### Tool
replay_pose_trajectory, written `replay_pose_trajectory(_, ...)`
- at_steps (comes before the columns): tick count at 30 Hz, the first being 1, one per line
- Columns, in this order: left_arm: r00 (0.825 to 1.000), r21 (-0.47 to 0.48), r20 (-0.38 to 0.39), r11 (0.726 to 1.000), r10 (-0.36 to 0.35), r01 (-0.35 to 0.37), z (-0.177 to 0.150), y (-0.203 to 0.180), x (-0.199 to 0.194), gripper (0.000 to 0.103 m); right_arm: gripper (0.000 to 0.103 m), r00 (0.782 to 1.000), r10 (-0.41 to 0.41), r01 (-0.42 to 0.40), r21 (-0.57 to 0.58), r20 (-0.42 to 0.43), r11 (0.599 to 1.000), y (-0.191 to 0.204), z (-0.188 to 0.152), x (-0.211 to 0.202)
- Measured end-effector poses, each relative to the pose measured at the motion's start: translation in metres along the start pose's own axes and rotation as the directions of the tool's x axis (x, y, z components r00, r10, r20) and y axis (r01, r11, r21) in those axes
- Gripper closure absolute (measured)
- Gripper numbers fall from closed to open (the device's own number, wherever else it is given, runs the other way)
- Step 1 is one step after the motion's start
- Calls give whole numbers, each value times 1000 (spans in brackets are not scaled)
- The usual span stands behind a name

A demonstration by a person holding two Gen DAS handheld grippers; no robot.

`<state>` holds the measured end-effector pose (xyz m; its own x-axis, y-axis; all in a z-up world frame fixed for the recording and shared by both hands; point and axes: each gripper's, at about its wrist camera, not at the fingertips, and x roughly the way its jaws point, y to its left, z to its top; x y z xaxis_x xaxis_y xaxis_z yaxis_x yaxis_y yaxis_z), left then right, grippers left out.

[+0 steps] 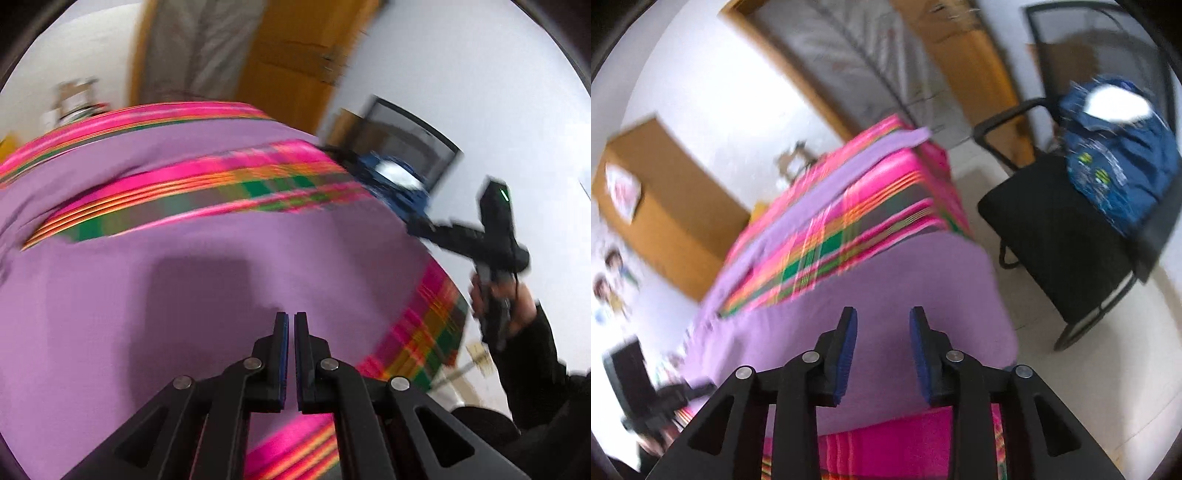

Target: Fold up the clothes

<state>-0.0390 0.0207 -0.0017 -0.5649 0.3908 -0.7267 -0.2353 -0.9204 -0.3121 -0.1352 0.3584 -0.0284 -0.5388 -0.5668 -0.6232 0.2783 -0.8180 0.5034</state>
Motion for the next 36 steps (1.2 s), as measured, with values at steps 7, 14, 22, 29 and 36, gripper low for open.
replay_pose_trajectory(7,982,-264,69,952,176,-152,-8,88,-38,101,71,997,18,-31,-172,-75,985,59,-7,36)
replay_pose_trajectory(14,966,-373,77,905,248,-202,-23,129,-58,101,71,986,52,-104,-337,-160,936,128,-16,72)
replay_pose_trajectory(22,953,-432,67,870,294,-238,-37,152,-69,101,71,968,40,-159,-486,-246,860,195,-25,120)
replay_pose_trajectory(29,948,-461,54,850,314,-255,-50,169,-78,101,76,975,-12,-105,-508,-222,855,203,-18,145)
replay_pose_trajectory(36,927,-511,71,812,368,-283,-53,189,-95,101,74,978,5,-105,-470,-209,876,201,-16,128)
